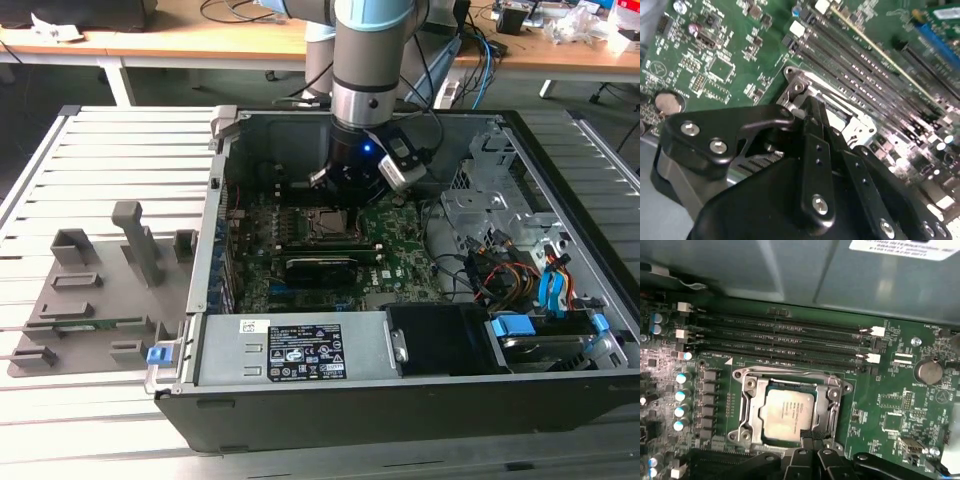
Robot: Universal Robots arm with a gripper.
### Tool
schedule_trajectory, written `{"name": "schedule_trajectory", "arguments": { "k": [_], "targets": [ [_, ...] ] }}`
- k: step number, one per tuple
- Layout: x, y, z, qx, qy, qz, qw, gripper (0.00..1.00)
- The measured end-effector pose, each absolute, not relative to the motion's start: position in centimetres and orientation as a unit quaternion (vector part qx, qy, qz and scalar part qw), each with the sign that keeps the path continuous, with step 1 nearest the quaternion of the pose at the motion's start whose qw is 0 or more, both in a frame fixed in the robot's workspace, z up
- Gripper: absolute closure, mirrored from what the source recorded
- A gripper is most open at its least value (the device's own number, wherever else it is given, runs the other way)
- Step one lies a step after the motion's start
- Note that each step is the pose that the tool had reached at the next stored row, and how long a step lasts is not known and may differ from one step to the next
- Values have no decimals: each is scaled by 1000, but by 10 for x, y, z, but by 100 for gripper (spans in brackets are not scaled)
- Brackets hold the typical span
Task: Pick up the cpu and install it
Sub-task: 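Install the first cpu locking lever, then install the second cpu locking lever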
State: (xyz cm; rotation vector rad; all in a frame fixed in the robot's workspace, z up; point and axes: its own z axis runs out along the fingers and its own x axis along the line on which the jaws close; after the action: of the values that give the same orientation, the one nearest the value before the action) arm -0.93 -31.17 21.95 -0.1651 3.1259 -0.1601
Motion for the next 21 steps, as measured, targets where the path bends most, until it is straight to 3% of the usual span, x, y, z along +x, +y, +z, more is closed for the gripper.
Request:
{"name": "schedule_trajectory", "arguments": {
  "k": [4,21],
  "targets": [
    [-9,-312,240,-53,997,-51,4,89],
    [-9,-316,240,-53,997,-51,4,89]
  ]
}}
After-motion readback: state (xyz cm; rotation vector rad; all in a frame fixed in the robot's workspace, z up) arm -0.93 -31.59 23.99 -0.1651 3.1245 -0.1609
